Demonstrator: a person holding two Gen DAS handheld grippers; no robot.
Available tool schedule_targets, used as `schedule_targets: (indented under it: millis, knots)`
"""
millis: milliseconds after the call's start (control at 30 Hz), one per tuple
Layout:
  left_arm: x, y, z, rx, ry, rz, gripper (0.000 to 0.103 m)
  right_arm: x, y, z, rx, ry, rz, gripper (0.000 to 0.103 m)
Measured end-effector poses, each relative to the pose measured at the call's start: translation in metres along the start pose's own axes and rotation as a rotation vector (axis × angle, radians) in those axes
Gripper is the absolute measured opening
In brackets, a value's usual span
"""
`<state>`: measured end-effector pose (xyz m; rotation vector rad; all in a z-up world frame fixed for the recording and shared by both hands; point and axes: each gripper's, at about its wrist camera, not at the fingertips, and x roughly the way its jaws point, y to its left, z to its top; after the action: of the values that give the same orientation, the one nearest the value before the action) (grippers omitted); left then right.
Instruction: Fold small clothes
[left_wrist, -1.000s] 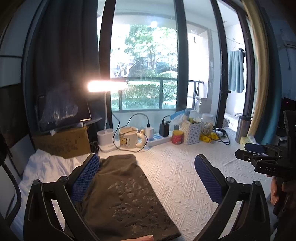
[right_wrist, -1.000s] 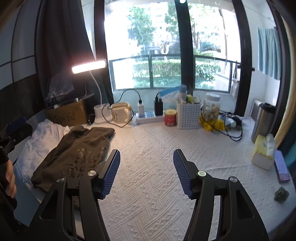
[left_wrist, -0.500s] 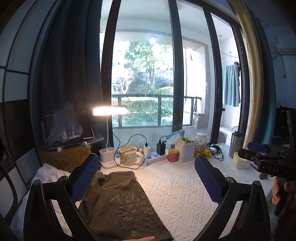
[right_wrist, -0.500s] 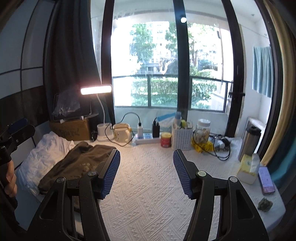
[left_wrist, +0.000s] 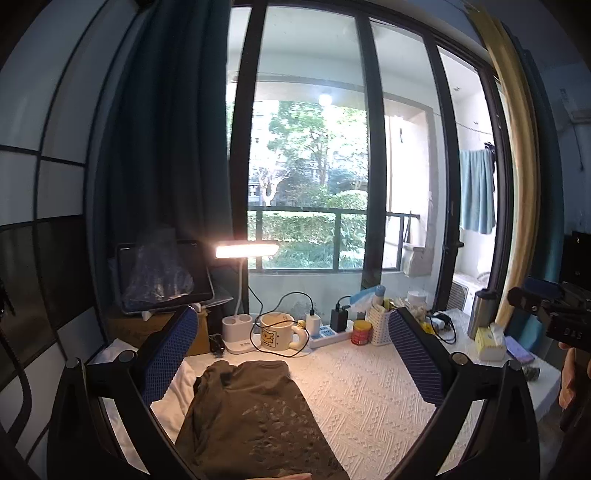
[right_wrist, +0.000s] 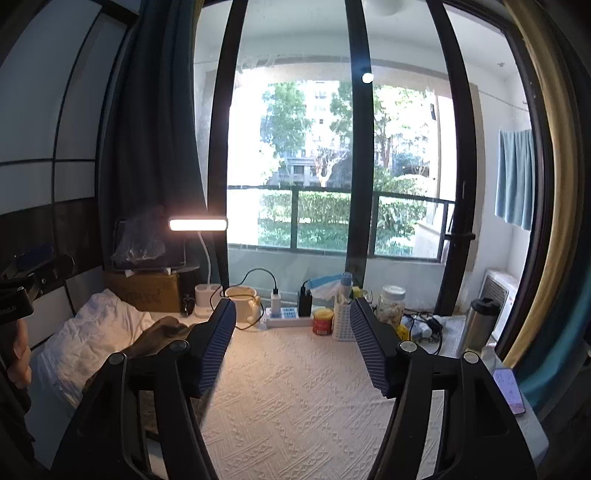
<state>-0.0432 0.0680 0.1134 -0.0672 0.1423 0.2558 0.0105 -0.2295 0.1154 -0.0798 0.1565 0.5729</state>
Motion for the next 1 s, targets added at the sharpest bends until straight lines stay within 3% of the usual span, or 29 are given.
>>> schedule_targets:
  millis: [700,1000]
  knots:
    - [-0.028,0.033,0.028,-0.029,-0.122,0.072,0.102,-0.025,0.029,0.041,-0.054,-0.131,-0.004,0.07]
    - [-0.032,0.041,0.033,-0.021,-0.119,0.08,0.102,-0.03,0.033,0.048,-0.065,-0.174,-0.019,0.072]
